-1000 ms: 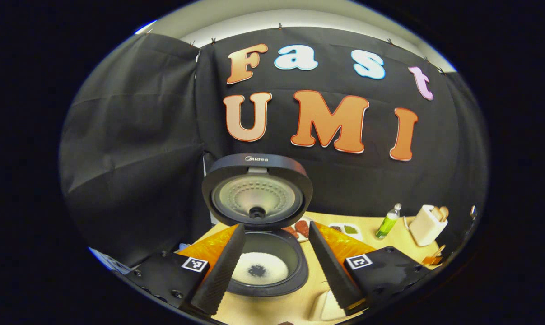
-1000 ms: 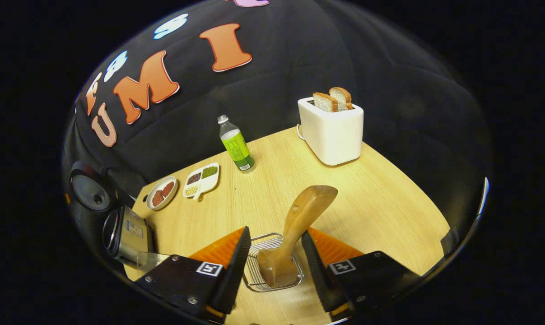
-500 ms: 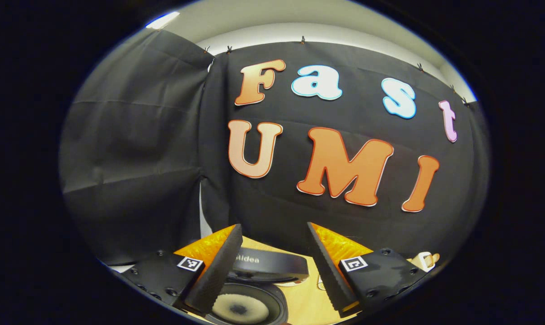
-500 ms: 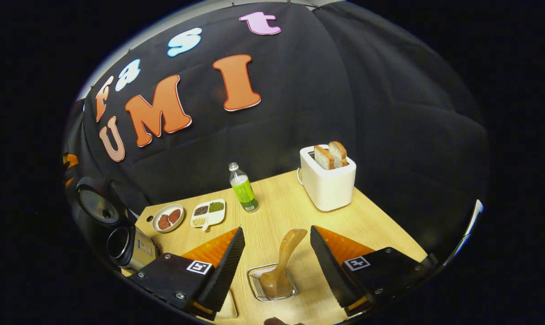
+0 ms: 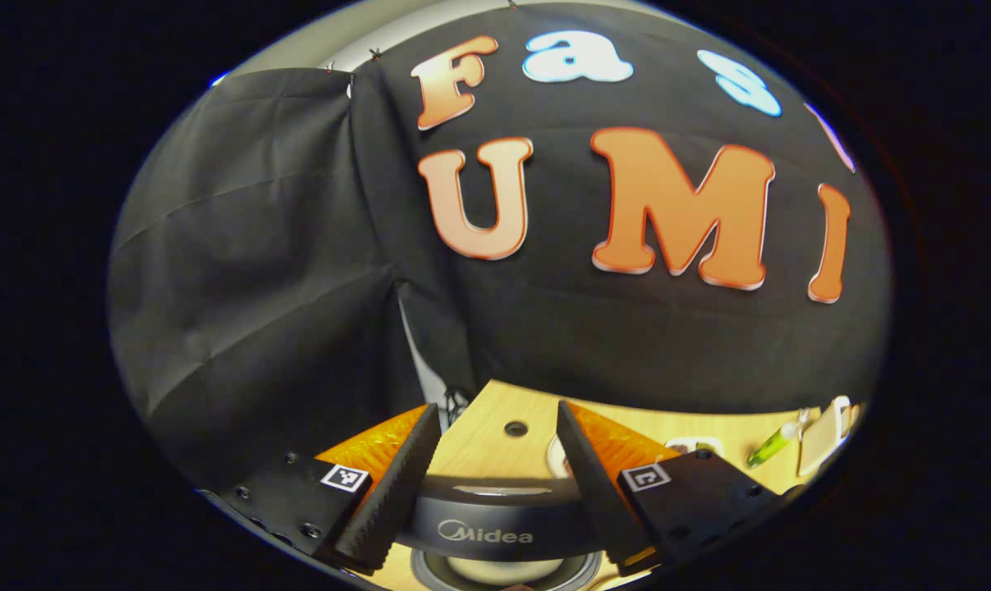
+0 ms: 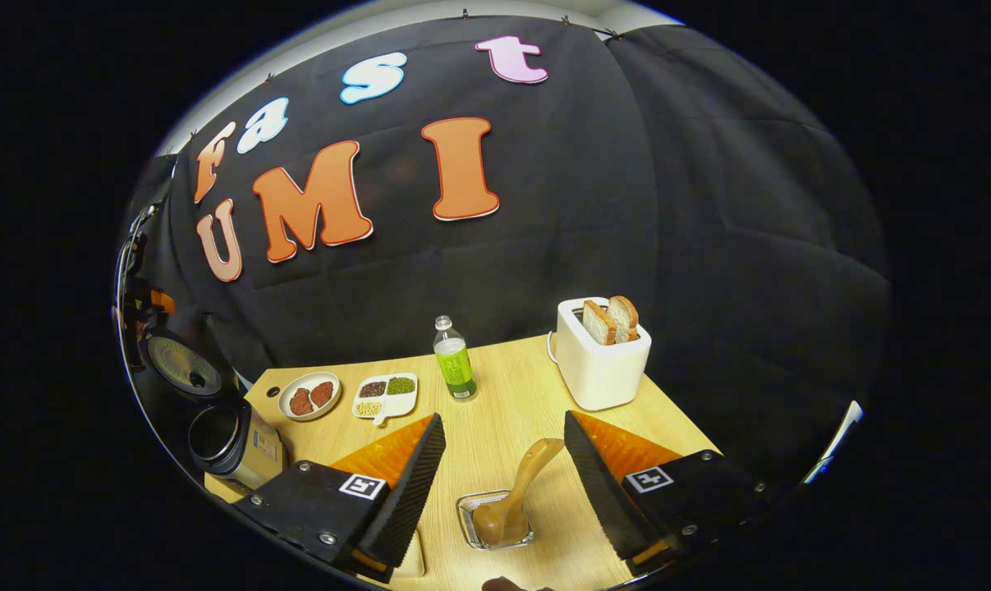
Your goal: Close the left gripper, press the button to open the rice cooker; take a wooden spoon from the chopstick holder with the right hand, scoop a spoonful of rice and pour it into the rice cooker, then put the wooden spoon back into the chopstick holder.
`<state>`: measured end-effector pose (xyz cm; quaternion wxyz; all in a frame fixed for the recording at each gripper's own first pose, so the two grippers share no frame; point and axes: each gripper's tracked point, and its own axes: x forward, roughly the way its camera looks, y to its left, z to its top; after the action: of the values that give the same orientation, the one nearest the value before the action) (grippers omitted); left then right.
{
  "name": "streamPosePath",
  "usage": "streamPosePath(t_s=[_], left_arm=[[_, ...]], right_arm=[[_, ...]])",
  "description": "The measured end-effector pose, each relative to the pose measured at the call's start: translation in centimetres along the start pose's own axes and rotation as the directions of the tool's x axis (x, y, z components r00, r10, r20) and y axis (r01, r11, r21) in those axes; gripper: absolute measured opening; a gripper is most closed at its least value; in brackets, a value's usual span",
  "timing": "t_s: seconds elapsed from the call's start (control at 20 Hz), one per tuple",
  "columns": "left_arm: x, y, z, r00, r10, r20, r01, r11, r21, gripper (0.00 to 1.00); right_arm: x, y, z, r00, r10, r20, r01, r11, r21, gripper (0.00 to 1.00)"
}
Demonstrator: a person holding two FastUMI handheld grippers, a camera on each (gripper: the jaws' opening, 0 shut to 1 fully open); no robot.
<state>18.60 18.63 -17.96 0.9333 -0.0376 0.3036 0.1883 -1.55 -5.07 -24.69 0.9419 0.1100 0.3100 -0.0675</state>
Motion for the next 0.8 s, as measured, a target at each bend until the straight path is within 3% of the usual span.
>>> streamPosePath(t_s=[0.15, 0.5, 0.6, 0.8], left_arm=[[-1.8, 0.0, -2.7, 0.999, 0.016, -0.039, -0.015, 1.0, 0.014, 0.97], [-5.9, -1.1, -14.6, 0.973, -0.051, -0.227, 0.056, 0.998, 0.015, 0.98], [-5.5, -0.9, -17.0, 0.952, -0.077, -0.298, 0.074, 0.997, -0.018, 0.97], [-6.2, -1.1, -21.9, 0.862, -0.102, -0.497, 0.113, 0.994, -0.008, 0.98]], right_arm=[[-0.2, 0.9, -0.2, 1.0, 0.02, -0.001, -0.02, 1.0, -0.006, 0.91], [0.4, 4.0, -0.1, 0.996, 0.088, -0.006, -0.088, 0.996, -0.016, 0.91], [0.3, 5.1, -0.1, 0.994, 0.112, -0.01, -0.112, 0.993, -0.035, 0.91], [0.1, 6.1, -0.2, 0.99, 0.139, -0.015, -0.14, 0.988, -0.063, 0.91]])
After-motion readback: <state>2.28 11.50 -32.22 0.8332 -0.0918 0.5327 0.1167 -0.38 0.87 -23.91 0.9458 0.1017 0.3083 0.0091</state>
